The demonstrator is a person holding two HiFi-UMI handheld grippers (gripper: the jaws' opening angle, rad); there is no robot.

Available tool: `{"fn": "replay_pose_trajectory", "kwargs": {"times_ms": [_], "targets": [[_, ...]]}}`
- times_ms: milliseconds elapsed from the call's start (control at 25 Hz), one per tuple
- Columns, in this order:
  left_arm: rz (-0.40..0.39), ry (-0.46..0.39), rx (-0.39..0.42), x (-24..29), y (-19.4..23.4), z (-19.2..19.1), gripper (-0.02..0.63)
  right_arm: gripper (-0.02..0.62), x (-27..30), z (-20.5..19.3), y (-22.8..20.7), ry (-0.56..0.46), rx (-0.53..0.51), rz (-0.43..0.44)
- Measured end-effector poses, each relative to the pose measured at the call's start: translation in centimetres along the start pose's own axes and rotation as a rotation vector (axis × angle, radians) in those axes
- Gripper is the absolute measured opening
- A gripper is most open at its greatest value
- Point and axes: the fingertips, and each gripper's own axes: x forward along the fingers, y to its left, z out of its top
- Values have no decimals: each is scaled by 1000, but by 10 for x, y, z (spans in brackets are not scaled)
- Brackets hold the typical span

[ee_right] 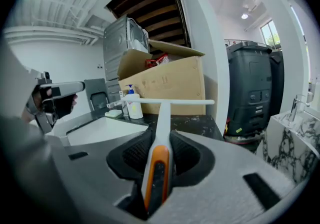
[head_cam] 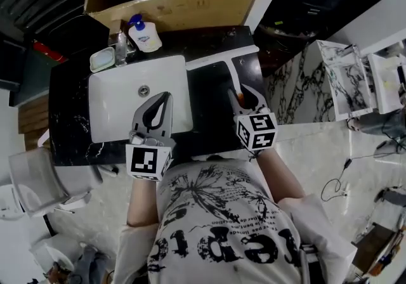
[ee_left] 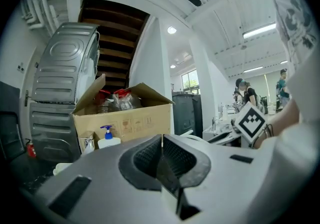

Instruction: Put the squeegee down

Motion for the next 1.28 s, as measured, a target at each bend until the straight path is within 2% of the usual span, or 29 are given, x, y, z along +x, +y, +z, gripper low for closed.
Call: {"fn": "replay_pose_trajectory", "kwargs": {"times_ms": [80,240,360,680,880,1040,1280], "targets": [[-21,4,-6,8,7,-5,11,109,12,-12,-3,40,19,-21],[-65,80,-33,17,15,-23,11,109,29,-33,-7,108,42,-58],[-81,99,-34,24,22,-33,11,109,42,-43,-12,140,41,-82],[-77,178,-70,29,37,-62,11,109,68,-72,-28,235,65,-124],[-60,157,-80,34,44,-73,11,109,74,-79,-33,287,60,-164],[-77,181,-93,35,39,-77,11,110,77,-83,-33,337,48,-175],[-77,141,-88,37,35,-82,11,115,79,-87,-33,376,44,-180]]}}
